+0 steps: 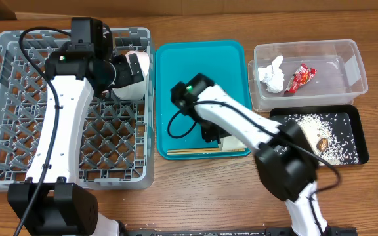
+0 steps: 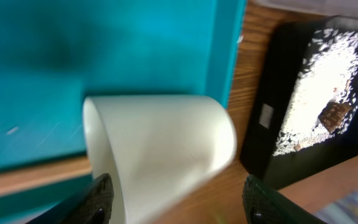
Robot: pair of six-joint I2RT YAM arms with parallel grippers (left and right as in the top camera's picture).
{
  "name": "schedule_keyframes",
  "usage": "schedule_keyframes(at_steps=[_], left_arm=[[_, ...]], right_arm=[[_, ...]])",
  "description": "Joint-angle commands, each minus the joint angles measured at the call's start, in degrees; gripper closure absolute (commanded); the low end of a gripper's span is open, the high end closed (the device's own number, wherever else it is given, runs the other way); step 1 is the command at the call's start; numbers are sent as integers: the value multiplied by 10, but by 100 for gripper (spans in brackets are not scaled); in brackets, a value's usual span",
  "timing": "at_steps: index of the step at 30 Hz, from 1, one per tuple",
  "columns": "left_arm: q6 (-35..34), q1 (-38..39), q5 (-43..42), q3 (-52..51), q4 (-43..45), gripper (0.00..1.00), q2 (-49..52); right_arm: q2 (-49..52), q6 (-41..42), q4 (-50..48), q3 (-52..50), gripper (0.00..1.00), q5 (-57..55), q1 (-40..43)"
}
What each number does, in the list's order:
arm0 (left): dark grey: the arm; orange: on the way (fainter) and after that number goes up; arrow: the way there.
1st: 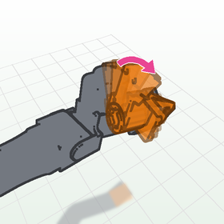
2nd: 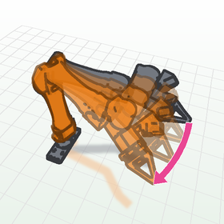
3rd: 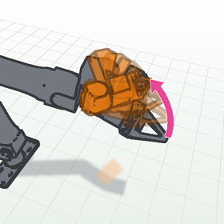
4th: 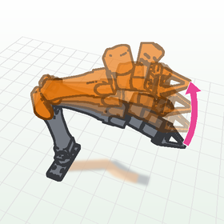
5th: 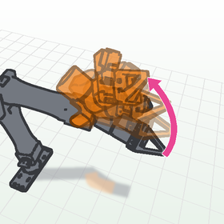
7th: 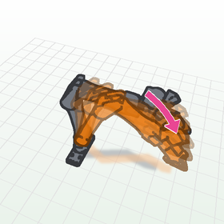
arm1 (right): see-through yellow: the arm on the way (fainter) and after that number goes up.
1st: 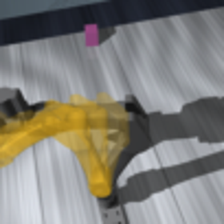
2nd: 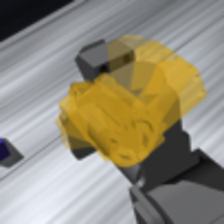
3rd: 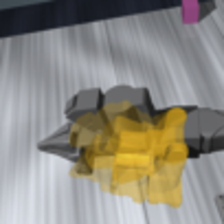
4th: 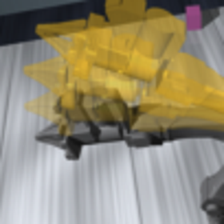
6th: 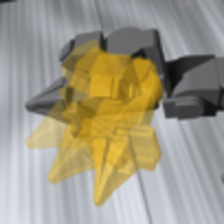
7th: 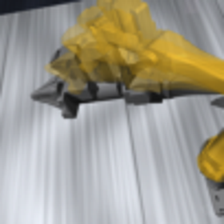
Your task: Sort waste into correct bins and load items into the dishwasher
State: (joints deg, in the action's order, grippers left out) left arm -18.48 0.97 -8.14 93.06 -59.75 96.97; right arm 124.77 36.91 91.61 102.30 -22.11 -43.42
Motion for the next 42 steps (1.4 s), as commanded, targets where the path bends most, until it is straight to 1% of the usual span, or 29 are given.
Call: schedule_keyframes(at_steps=[1, 3, 5, 7, 9, 13, 14, 16, 19, 23, 26, 28, 29, 31, 34, 35, 38, 42], left_arm=[[-8, -10, -5, 12, -5, 0, 3], [-7, -10, -4, 12, -8, 1, 3], [-1, -10, -5, 12, -10, 1, 3], [4, -10, -4, 12, -11, 1, 3], [5, -10, -4, 12, -11, 1, 3], [5, -10, -4, 12, -11, 1, 3], [5, -10, -4, 12, -12, 2, 3], [5, -10, -4, 12, -11, 2, 3], [5, -10, -5, 12, -12, 4, 3], [5, -10, -10, 12, -19, 4, 3], [21, -12, -56, 12, -28, 3, 2], [52, -16, -135, 12, -36, 3, 2], [64, -17, -160, 12, -39, 3, 2], [99, -18, -221, 12, -49, 3, 2], [137, -18, -285, 12, -72, 1, 3], [147, -18, -302, 12, -79, 0, 2], [187, -18, -363, 12, -98, 0, 2], [243, -19, -475, 12, -103, 0, 2]], right_arm=[[39, 22, 3, -1, 33, -30, -15], [47, 25, 6, -1, 34, -30, -16], [52, 52, 24, -1, 40, -48, -16], [52, 74, 44, -1, 55, -71, -14], [52, 85, 55, -1, 67, -83, -10], [52, 85, 55, -1, 89, -83, -8], [52, 85, 55, 0, 96, -83, -8], [51, 80, 55, 12, 96, -72, -9], [47, 71, 55, 48, 96, -23, -9], [13, 43, 55, 123, 96, 49, 8], [-31, 15, 50, 184, 96, 109, 40], [-70, -14, 19, 212, 96, 194, 74], [-90, -32, -9, 213, 96, 249, 92], [-129, -76, -75, 213, 96, 386, 138], [-155, -136, -154, 213, 96, 587, 211], [-156, -155, -166, 213, 96, 637, 230], [-151, -210, -178, 193, 96, 750, 272], [-151, -287, -218, 107, 96, 880, 294]])
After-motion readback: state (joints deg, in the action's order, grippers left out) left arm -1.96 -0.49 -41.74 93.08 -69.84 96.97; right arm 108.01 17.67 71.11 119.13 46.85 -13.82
